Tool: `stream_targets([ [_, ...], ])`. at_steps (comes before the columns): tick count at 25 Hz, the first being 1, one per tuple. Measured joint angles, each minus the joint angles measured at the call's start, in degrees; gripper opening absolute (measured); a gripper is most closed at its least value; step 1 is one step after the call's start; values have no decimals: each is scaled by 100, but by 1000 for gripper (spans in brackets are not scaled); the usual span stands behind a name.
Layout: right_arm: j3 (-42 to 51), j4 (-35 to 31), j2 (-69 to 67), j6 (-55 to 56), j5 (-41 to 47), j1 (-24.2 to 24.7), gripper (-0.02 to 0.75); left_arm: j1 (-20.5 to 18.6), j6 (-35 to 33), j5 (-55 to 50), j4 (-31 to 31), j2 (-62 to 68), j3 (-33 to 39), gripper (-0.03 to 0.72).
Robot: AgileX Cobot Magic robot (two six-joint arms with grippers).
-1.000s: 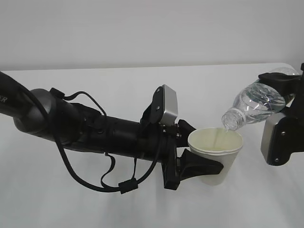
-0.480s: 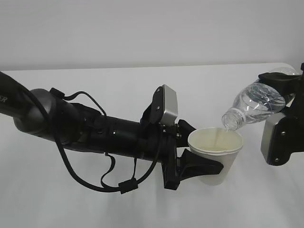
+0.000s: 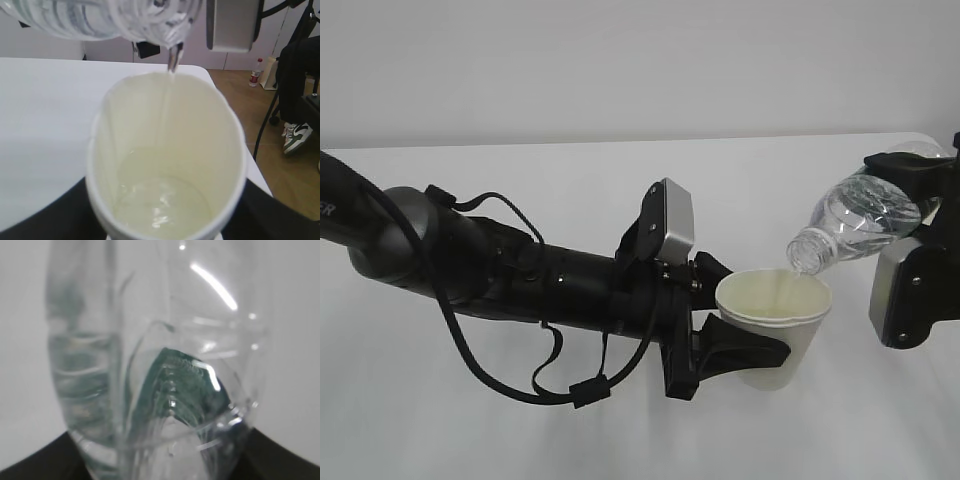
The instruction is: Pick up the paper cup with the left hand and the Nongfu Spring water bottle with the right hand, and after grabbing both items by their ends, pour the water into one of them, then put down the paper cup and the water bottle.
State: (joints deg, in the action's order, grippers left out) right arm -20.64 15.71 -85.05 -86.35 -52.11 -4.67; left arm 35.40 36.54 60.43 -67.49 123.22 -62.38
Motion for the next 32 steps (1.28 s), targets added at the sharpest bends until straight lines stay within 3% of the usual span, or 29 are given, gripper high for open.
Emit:
stream_targets([
  [32, 0, 12, -34, -22, -22, 0, 411, 0, 0, 0, 0, 0, 0, 429],
])
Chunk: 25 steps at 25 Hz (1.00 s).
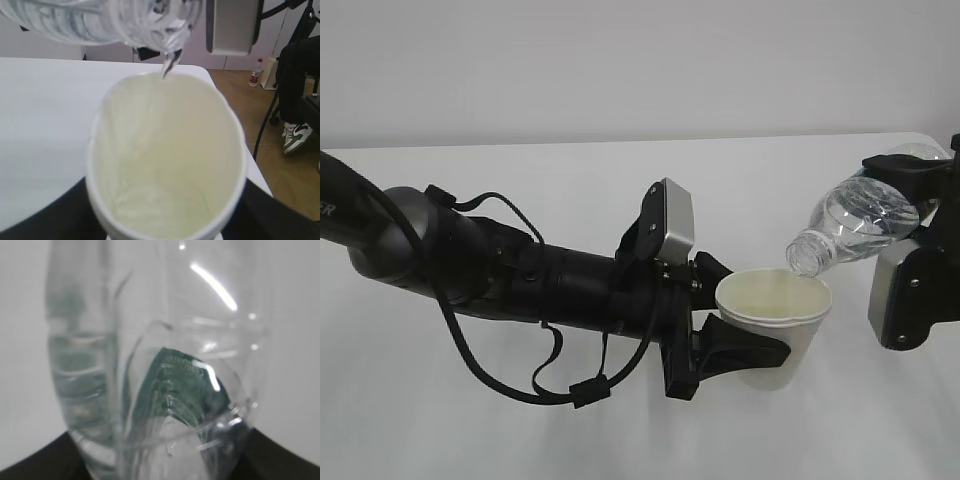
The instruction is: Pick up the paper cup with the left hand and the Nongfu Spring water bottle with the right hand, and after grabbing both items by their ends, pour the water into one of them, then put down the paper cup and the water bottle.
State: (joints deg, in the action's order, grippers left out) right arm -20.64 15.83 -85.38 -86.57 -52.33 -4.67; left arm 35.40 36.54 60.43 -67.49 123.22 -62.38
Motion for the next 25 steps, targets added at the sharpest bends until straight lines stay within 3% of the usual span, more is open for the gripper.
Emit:
stream_targets([
  [25, 0, 0, 0, -27, -72, 0, 411, 0, 0, 0, 0, 0, 0, 429],
])
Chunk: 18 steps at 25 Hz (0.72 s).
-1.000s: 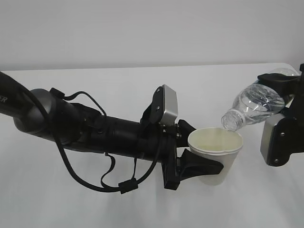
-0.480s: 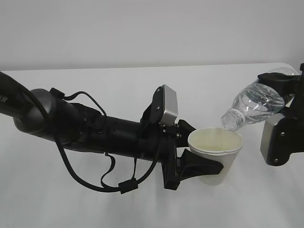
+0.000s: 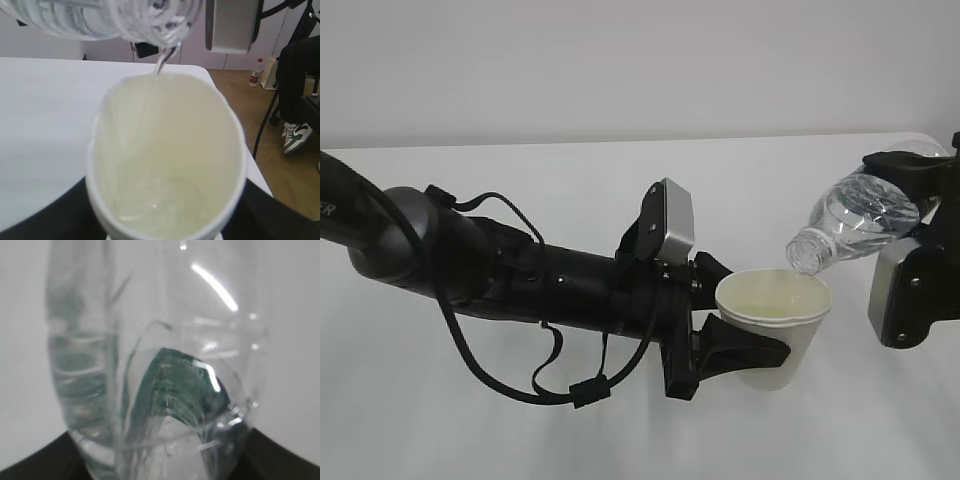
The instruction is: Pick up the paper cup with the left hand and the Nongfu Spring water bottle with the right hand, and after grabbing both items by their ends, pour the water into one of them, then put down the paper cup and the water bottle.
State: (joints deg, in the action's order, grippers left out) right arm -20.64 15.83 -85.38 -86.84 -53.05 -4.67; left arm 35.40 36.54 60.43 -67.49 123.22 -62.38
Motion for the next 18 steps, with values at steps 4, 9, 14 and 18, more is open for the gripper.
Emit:
stream_targets([
  [4, 0, 0, 0, -43, -33, 0, 411, 0, 0, 0, 0, 0, 0, 429],
  [9, 0, 0, 0, -61, -45, 0, 411, 0, 0, 0, 0, 0, 0, 428],
  [14, 0, 0, 0, -70, -45, 0, 410, 0, 0, 0, 0, 0, 0, 428],
  [18, 0, 0, 0, -74, -45, 0, 411, 0, 0, 0, 0, 0, 0, 428],
])
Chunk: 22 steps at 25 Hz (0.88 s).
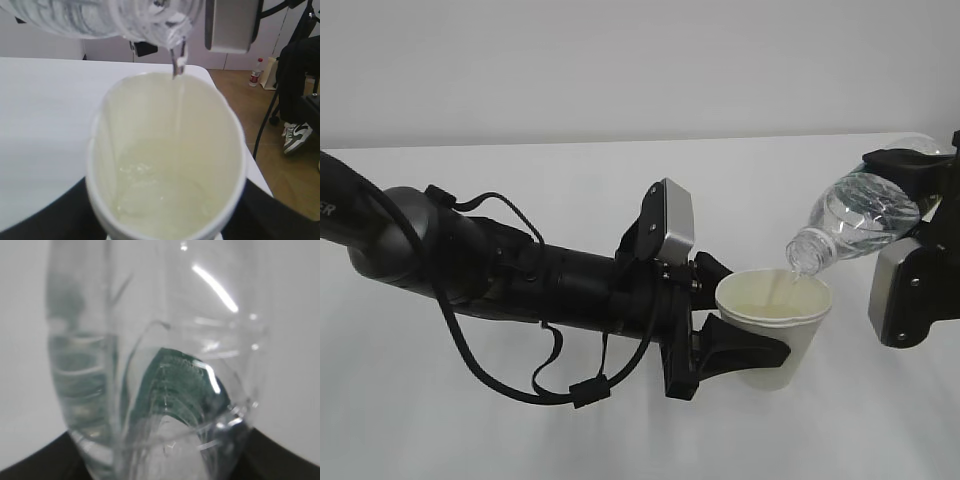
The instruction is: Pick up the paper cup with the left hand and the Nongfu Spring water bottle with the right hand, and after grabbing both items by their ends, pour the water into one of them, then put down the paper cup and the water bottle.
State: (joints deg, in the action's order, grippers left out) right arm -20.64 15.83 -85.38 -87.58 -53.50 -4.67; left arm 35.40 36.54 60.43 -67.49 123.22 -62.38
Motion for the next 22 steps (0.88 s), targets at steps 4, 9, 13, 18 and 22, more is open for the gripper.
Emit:
stream_targets([
  [4, 0, 0, 0, 0, 0, 0, 410, 0, 0, 0, 0, 0, 0, 428],
  [9, 0, 0, 0, 0, 0, 0, 411, 0, 0, 0, 0, 0, 0, 428],
  [13, 0, 0, 0, -9, -10, 0, 410, 0, 0, 0, 0, 0, 0, 428],
  [18, 0, 0, 0, -9, -10, 0, 410, 0, 0, 0, 0, 0, 0, 428],
  [22, 0, 0, 0, -9, -23, 0, 410, 0, 0, 0, 0, 0, 0, 428],
])
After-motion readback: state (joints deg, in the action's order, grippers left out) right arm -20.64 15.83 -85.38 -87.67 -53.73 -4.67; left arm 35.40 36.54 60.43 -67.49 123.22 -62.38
